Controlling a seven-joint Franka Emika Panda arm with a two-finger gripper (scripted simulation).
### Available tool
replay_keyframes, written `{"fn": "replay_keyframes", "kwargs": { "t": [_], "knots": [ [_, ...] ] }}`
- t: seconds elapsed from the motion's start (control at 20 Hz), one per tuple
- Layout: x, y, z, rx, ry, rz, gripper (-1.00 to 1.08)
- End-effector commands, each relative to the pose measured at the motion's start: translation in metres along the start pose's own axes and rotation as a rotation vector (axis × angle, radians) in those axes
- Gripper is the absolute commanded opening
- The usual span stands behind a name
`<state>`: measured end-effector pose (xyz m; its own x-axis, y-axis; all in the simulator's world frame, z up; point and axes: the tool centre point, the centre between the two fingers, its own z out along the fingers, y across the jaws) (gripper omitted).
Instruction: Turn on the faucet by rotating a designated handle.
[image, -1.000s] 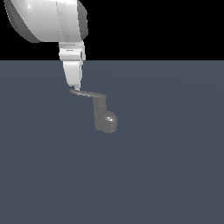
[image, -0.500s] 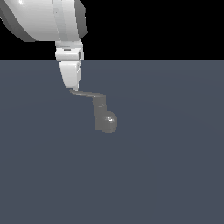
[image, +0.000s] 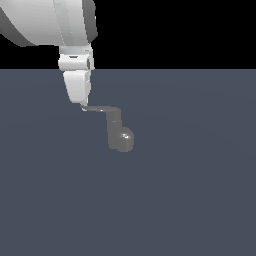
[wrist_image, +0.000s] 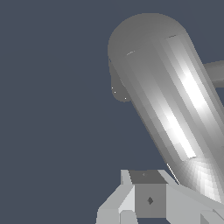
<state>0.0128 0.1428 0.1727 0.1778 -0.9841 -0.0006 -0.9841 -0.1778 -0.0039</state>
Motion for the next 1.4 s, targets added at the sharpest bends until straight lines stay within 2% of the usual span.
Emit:
{"fn": "replay_keyframes", "kwargs": {
  "t": [0.0,0.3,0.35,1.35],
  "knots": [
    [-0.002,0.009,0.000,-0.004,0.000,-0.001,-1.00],
    [-0.004,0.023,0.000,-0.004,0.000,-0.001,-1.00],
    [-0.003,0.018,-0.001,0.001,0.001,0.001,-1.00],
    [0.032,0.076,-0.001,-0.003,0.000,0.000,-1.00]
  ]
}}
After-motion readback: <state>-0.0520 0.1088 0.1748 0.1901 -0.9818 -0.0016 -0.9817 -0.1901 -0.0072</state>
